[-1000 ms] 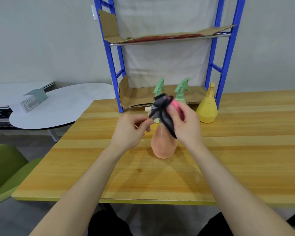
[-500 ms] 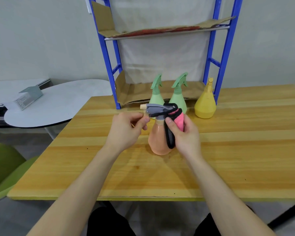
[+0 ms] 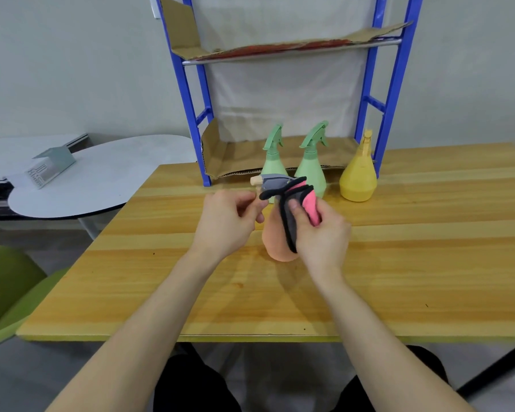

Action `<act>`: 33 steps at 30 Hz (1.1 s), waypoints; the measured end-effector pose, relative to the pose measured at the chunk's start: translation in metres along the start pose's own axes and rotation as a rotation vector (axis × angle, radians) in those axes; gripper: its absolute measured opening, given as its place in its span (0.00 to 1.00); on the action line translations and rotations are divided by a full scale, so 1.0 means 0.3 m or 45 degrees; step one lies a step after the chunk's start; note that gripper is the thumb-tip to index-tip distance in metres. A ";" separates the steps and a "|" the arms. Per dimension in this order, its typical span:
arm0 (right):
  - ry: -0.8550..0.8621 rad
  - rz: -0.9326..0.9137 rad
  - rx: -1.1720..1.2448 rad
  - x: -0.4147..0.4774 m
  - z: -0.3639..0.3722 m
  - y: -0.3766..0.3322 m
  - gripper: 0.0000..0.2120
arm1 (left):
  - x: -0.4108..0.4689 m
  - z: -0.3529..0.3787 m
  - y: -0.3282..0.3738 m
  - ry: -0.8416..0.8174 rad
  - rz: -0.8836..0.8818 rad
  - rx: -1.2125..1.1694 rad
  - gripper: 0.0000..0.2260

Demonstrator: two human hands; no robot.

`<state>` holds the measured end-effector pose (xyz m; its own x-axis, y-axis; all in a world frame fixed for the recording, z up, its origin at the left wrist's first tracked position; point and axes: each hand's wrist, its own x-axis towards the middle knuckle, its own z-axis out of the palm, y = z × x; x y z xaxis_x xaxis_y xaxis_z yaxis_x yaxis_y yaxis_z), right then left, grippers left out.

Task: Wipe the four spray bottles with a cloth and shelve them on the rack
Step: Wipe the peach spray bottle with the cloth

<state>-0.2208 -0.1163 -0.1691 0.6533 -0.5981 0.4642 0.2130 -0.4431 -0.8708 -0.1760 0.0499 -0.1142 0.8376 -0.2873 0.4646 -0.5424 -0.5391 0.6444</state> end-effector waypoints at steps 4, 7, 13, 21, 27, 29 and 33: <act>-0.126 0.022 0.071 -0.009 -0.010 0.017 0.11 | -0.009 0.015 0.011 -0.009 -0.002 -0.003 0.15; -0.212 0.034 0.027 0.020 -0.034 0.014 0.11 | -0.007 0.017 0.017 -0.014 -0.021 0.001 0.12; -0.108 -0.085 -0.384 0.139 -0.124 0.019 0.02 | 0.019 -0.014 -0.003 0.109 -0.042 0.141 0.15; -0.789 -0.166 -0.865 0.068 -0.061 0.112 0.18 | 0.158 -0.085 -0.116 0.431 -0.219 0.380 0.18; -0.752 -0.140 -0.884 0.069 -0.054 0.105 0.15 | 0.347 -0.027 -0.157 0.504 -0.223 0.587 0.21; -0.743 -0.136 -0.866 0.066 -0.057 0.103 0.16 | 0.387 0.013 -0.170 0.447 -0.232 0.614 0.19; -0.791 -0.165 -0.889 0.065 -0.067 0.088 0.16 | 0.420 0.066 -0.205 0.370 -0.273 0.606 0.18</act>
<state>-0.2169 -0.1530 -0.1796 0.9683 -0.1421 0.2057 -0.0409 -0.9016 -0.4306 -0.0359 0.0313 -0.1073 0.8365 0.0591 0.5448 -0.2184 -0.8758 0.4303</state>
